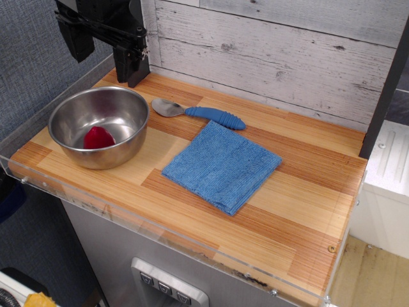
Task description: Move the blue cloth from the center of the table to back right corner
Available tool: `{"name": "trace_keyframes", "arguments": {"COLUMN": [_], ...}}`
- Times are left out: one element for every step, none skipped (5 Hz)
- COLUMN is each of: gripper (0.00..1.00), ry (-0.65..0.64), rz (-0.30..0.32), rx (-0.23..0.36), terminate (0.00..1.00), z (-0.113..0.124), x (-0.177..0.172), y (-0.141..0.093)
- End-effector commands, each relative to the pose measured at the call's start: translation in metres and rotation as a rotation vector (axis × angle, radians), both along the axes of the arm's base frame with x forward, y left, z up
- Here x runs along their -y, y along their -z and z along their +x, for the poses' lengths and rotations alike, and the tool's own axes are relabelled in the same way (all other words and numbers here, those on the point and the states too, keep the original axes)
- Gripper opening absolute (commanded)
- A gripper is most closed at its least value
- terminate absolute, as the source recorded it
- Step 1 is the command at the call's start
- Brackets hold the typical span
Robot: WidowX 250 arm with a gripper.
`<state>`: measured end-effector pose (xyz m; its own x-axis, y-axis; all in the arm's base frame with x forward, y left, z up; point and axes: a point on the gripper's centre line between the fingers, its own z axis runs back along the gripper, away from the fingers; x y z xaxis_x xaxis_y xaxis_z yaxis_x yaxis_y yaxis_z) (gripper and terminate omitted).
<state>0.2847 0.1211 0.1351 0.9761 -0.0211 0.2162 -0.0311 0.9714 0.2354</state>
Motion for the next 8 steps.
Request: {"name": "trace_keyframes", "arguments": {"gripper": [1.0, 1.0, 1.0, 1.0, 1.0, 1.0, 1.0, 1.0], "ry": [0.0, 0.059, 0.131, 0.194, 0.259, 0.277, 0.282, 0.262], "rz": [0.0, 0.013, 0.02, 0.011, -0.042, -0.077, -0.078, -0.046], "rx": [0.0, -0.029, -0.005, -0.015, -0.02, -0.026, -0.032, -0.01], "terminate": [0.0, 0.0, 0.0, 0.0, 0.0, 0.0, 0.0, 0.0], "z": [0.0, 0.006, 0.012, 0.014, 0.012, 0.011, 0.016, 0.023], "x": [0.0, 0.018, 0.045, 0.072, 0.095, 0.101, 0.102, 0.102], "y": [0.0, 0.014, 0.018, 0.027, 0.047, 0.063, 0.083, 0.091]}}
